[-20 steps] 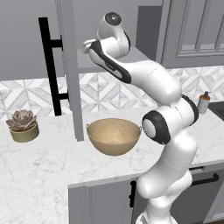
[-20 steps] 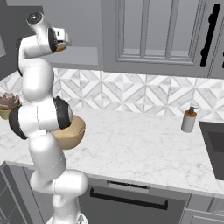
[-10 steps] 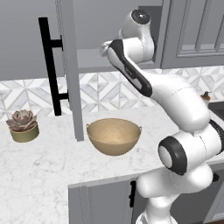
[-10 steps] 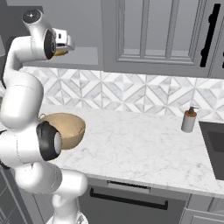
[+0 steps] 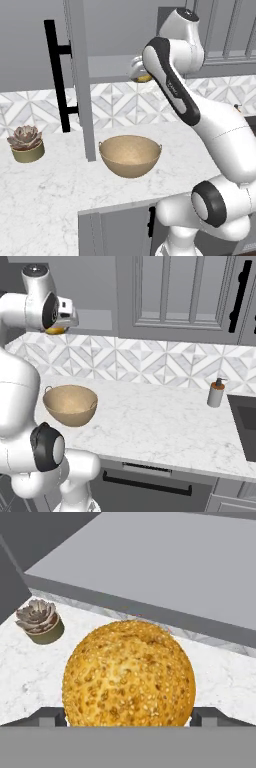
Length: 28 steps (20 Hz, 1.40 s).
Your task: Open the cabinet, pick up the bread from the cabinet and place it in the basket. Then move the basket to the dining counter.
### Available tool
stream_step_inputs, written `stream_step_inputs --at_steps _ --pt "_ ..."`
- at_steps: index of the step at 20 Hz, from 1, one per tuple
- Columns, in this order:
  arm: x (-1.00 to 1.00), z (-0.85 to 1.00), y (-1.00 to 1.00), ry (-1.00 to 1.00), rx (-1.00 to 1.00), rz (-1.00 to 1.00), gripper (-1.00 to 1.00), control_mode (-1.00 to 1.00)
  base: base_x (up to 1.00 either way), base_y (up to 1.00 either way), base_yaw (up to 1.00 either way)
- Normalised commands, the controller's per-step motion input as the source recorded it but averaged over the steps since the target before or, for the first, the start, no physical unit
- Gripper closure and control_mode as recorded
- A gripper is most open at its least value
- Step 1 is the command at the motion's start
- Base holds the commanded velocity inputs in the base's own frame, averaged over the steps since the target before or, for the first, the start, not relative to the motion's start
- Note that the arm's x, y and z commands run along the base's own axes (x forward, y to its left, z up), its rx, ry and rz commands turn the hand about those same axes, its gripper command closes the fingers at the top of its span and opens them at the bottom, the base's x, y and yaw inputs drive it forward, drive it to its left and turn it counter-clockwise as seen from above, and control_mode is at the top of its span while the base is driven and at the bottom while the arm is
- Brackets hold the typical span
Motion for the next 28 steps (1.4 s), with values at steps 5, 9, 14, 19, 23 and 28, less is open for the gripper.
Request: stream_step_inputs --at_steps 5,9,14,19,23,28 --pt "-1.00 -0.23 0.00 0.30 0.00 0.11 1.00 -1.00 0.00 0.00 0.00" --pt "-0.60 -0.82 0.00 0.27 0.00 0.00 1.00 -1.00 0.00 0.00 0.00" --pt "-0.13 -1.00 0.00 0.06 -0.01 0.00 1.00 -1.00 0.00 0.00 0.00" --pt "0.02 -1.00 0.01 0.00 -0.05 -0.05 1.00 -1.00 0.00 0.00 0.00" --pt "0.07 -1.00 0.08 0.00 -0.10 -0.06 1.00 -1.00 0.00 0.00 0.00" --pt "0.62 -0.62 0.08 0.24 -0.14 -0.03 1.00 -1.00 0.00 0.00 0.00"
